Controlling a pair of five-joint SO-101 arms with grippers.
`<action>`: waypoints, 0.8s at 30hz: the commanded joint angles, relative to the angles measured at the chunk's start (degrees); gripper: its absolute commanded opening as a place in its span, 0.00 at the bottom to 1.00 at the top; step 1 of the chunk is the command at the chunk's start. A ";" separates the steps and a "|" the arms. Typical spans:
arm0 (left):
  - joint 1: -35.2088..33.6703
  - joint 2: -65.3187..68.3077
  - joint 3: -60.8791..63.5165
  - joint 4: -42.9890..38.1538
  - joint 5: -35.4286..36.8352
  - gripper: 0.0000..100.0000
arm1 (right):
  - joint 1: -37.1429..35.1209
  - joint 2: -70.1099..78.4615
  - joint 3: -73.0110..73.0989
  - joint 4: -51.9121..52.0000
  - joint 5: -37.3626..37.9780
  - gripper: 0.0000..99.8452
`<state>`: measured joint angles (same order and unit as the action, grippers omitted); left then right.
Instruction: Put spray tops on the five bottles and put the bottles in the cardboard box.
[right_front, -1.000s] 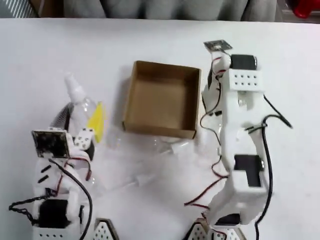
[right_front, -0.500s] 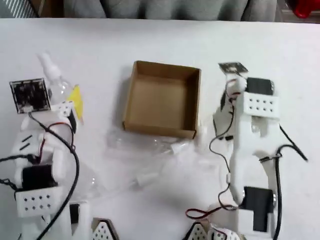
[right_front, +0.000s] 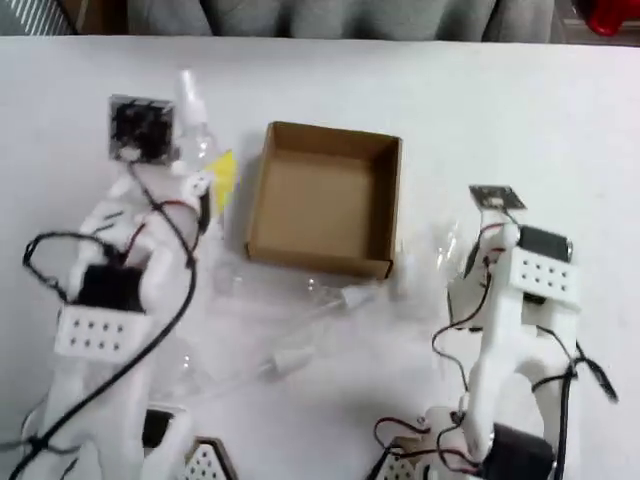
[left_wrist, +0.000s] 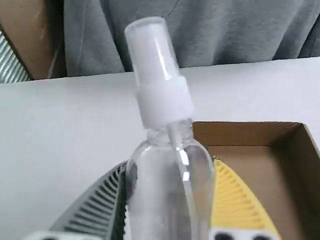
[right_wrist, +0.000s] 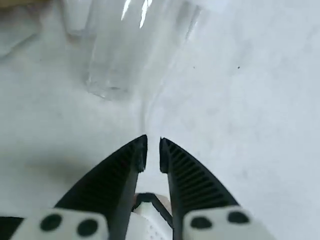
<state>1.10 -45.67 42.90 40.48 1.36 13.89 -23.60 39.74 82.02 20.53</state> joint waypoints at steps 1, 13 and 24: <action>4.62 6.99 -5.98 -9.58 0.62 0.02 | 0.57 -4.00 2.90 -4.18 0.09 0.02; 9.80 28.79 -6.33 -43.08 0.62 0.02 | 0.57 -7.08 10.81 -14.64 -2.81 0.02; 11.03 52.53 -6.42 -80.35 0.62 0.02 | 0.40 -6.64 12.75 -17.45 -2.81 0.02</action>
<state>10.24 1.63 40.88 -27.30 1.36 14.07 -29.14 52.84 65.23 18.15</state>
